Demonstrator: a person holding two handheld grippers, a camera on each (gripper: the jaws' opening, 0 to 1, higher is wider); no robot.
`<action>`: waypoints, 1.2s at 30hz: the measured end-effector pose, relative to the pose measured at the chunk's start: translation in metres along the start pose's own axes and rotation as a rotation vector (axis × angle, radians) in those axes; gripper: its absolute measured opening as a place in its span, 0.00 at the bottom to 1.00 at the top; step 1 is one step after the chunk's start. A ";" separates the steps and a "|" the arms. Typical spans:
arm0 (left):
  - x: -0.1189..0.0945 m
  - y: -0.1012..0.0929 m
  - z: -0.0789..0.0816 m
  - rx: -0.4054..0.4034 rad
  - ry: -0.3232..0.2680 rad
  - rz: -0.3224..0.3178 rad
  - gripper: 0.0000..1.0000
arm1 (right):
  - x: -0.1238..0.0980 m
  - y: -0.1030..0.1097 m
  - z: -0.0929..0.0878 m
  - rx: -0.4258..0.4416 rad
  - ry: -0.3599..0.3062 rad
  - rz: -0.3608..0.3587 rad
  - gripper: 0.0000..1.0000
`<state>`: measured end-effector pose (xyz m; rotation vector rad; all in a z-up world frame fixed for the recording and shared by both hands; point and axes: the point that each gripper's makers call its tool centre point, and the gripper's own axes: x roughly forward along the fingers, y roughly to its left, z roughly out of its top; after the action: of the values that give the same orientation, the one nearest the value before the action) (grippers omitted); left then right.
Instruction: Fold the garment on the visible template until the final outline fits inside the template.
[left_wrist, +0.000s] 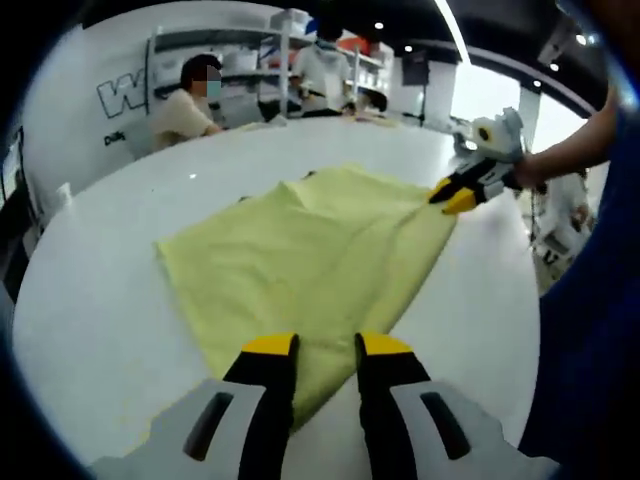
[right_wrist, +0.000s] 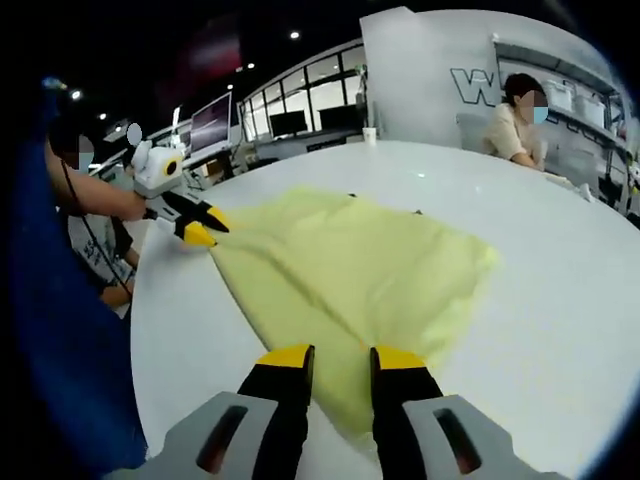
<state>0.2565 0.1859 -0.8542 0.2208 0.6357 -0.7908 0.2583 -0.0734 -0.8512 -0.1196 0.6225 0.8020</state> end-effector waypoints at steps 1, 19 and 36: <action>-0.002 0.001 -0.002 0.000 0.004 0.003 0.20 | -0.001 -0.001 0.000 -0.002 0.000 -0.002 0.20; -0.019 0.034 0.025 -0.078 -0.041 0.090 0.19 | -0.012 -0.027 0.029 0.032 -0.042 -0.108 0.24; 0.093 0.054 0.117 0.028 -0.055 -0.011 0.18 | 0.106 -0.046 0.111 0.007 -0.094 -0.021 0.20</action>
<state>0.3967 0.1202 -0.8202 0.2203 0.5751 -0.8138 0.3998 -0.0018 -0.8259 -0.0813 0.5347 0.7801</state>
